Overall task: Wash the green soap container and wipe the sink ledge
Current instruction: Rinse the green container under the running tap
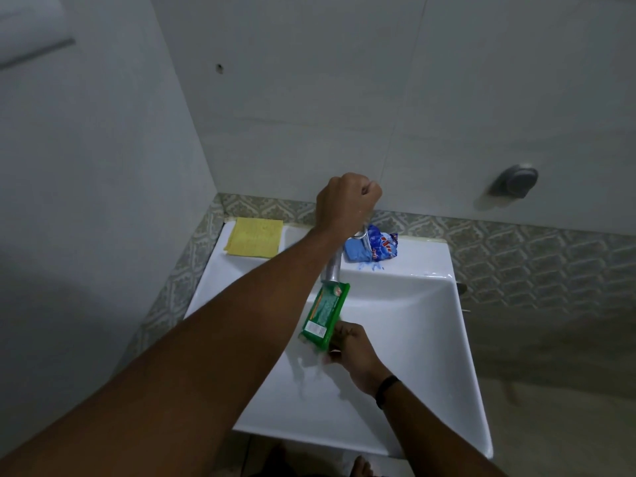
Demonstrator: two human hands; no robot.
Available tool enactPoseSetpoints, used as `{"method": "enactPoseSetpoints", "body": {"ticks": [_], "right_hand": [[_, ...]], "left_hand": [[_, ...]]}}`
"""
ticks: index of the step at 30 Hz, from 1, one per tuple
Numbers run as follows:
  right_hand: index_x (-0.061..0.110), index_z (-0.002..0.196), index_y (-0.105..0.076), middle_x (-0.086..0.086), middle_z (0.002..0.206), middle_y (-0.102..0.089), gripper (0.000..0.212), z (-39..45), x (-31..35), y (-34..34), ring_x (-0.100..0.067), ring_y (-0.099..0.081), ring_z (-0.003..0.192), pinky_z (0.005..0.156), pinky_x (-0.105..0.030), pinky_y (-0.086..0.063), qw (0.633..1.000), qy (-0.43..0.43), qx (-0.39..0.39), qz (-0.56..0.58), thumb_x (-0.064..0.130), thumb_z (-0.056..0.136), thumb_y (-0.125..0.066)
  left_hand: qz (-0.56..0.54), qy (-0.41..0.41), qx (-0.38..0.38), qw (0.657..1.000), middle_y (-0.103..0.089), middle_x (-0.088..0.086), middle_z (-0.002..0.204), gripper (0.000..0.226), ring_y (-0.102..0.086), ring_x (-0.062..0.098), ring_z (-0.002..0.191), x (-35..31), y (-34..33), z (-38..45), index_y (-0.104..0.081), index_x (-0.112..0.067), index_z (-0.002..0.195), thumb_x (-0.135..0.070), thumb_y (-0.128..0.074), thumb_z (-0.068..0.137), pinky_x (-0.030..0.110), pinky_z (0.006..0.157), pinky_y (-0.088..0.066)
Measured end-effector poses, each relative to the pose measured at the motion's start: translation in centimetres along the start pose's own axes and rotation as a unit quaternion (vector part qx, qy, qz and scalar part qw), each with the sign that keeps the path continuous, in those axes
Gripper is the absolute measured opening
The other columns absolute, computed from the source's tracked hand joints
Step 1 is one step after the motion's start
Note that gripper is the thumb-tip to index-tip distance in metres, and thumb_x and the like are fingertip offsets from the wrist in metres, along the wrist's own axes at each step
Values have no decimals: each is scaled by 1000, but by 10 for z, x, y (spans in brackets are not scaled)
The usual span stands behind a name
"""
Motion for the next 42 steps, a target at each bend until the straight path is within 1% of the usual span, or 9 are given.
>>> {"method": "enactPoseSetpoints", "body": {"ticks": [9, 15, 24, 28, 32, 34, 36, 38, 42], "right_hand": [[-5, 115, -61, -13, 65, -61, 33, -5, -5, -15, -22, -59, 56, 61, -38, -57, 999, -27, 21, 3, 2, 96, -34], [-6, 117, -56, -13, 66, -59, 34, -10, 0, -23, -17, -60, 52, 57, -30, -57, 997, -46, 42, 39, -1, 99, -28], [-2, 101, -59, -9, 64, -58, 34, -18, -3, -29, -11, -54, 46, 47, -21, -51, 979, -124, 67, 146, 2, 96, -27], [2, 94, -60, -9, 64, -57, 27, -23, -8, -28, -9, -49, 42, 41, -17, -46, 967, -161, 44, 195, 9, 98, -34], [9, 77, -60, -4, 51, -53, 34, -25, -9, -24, -6, -41, 33, 30, -14, -35, 943, -190, 33, 270, 22, 98, -38], [8, 63, -60, -2, 46, -51, 44, -26, -12, -22, -5, -38, 29, 26, -12, -31, 928, -216, 36, 301, 24, 97, -37], [7, 54, -58, 0, 42, -49, 49, -29, -13, -20, -5, -38, 27, 24, -12, -29, 918, -240, 50, 312, 24, 94, -36], [8, 53, -56, 1, 41, -48, 48, -31, -12, -21, -4, -38, 26, 24, -13, -30, 916, -259, 63, 300, 26, 93, -37], [11, 52, -50, 3, 40, -45, 47, -32, -6, -24, -4, -36, 26, 24, -12, -29, 930, -283, 73, 222, 30, 93, -38]], "left_hand": [[14, -35, 39, 999, -28, -5, 45, 45, -28, 11, 43, -6, 2, -1, -35, -19, 46, -20, -56, 86, 22, 46, -25], [6, -29, 35, 999, -25, -5, 44, 49, -27, 12, 44, -5, 4, -3, -30, -18, 45, -22, -57, 86, 23, 45, -24], [-43, -19, 20, 999, -52, 6, 47, 49, -45, 13, 43, -1, 8, -5, -40, -18, 45, -25, -61, 89, 25, 49, -39], [-217, 32, -15, 976, -66, -2, 63, 29, -62, 9, 55, 9, 28, -22, -69, -5, 72, -20, -58, 94, 23, 56, -50], [-261, 85, -119, 954, -69, -4, 101, 25, -62, 4, 97, 52, 52, -90, -67, -10, 102, -1, -49, 87, 21, 88, -49], [-228, 122, -45, 965, -64, -3, 117, 50, -56, 8, 115, 81, 42, -126, -62, -15, 113, 11, -44, 73, 32, 105, -43], [-174, 138, 112, 968, -52, -1, 138, 70, -43, 12, 131, 98, 23, -157, -50, -18, 131, 18, -51, 71, 39, 114, -34], [-120, 119, 236, 957, -35, 1, 151, 86, -30, 15, 139, 102, 8, -182, -31, -20, 145, 6, -68, 73, 30, 114, -29], [-93, 92, 256, 958, -33, -9, 142, 99, -31, 5, 129, 98, 4, -189, -26, -25, 146, -23, -86, 67, 8, 95, -29]]}}
Point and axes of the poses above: each hand's wrist, its own z-axis towards the middle knuckle, its own y-axis out of the back of the hand, x = y × z, the point moved 8 cm from there along z, towards the middle knuckle
